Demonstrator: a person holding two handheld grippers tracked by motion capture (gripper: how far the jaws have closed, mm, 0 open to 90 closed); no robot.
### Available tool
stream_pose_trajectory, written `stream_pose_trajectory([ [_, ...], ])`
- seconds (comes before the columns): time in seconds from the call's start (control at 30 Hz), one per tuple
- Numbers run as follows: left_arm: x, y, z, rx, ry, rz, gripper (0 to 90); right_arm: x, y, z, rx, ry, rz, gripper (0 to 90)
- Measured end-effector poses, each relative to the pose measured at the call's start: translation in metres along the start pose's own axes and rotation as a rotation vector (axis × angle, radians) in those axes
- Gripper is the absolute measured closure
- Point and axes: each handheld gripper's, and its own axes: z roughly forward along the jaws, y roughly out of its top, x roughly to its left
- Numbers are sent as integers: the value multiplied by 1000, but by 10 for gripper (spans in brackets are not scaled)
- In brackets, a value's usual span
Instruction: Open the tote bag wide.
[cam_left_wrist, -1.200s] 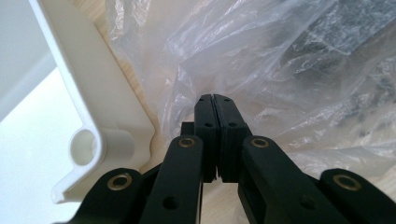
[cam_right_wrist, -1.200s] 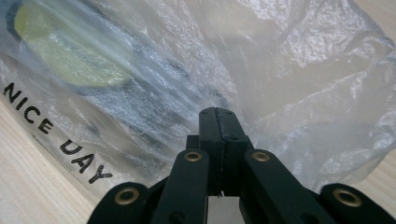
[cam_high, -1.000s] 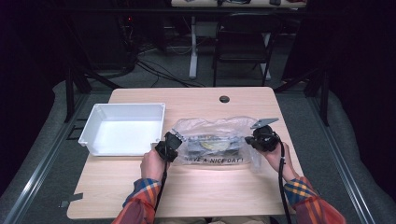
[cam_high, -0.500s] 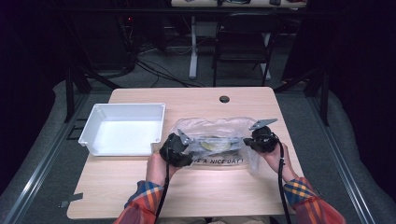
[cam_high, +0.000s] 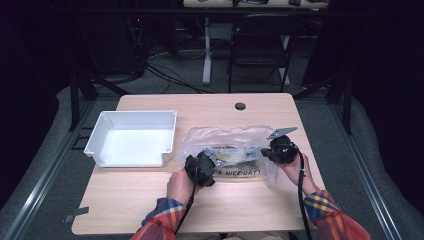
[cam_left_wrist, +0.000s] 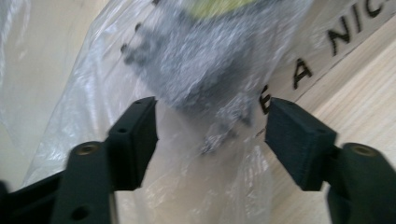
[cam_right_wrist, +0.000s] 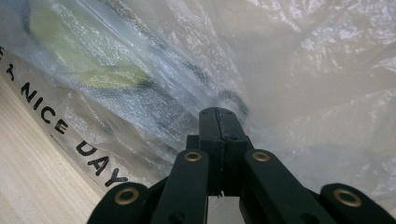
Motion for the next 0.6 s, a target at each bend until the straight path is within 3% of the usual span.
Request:
stream_pose_trajectory([
  [0.1,4,-4,0,-16,8,-5,540,-1,0,0,-2,1,1,900],
  [0.13,5,-5,-1,-21,13,7,616,-1,0,-1,-1,5,2,900],
  [0.27,9,-7,-7,-29,-3,44,778,-1,0,-2,-8,-4,5,900],
  [0.33,14,-9,-8,-39,-62,73,827,-1,1,-3,-20,-4,8,900],
  [0.37,16,-11,-9,-43,-92,64,846,-2,1,-3,-18,-6,9,900],
  [0.4,16,-11,-9,-43,-92,64,857,-2,1,-4,-22,-6,10,900],
  [0.43,23,-15,-8,-43,-200,73,861,-3,2,-4,-22,-11,11,900],
  [0.47,25,-17,-7,-42,-217,65,864,-3,2,-4,-23,-14,17,900],
  [0.5,29,-20,-6,-24,-278,62,871,-4,2,-4,-24,-16,18,900],
  [0.53,31,-22,-5,-26,-312,70,871,-5,2,-4,-29,-24,26,900],
  [0.6,34,-26,-3,-7,-352,67,876,-6,3,-4,-30,-24,34,900],
])
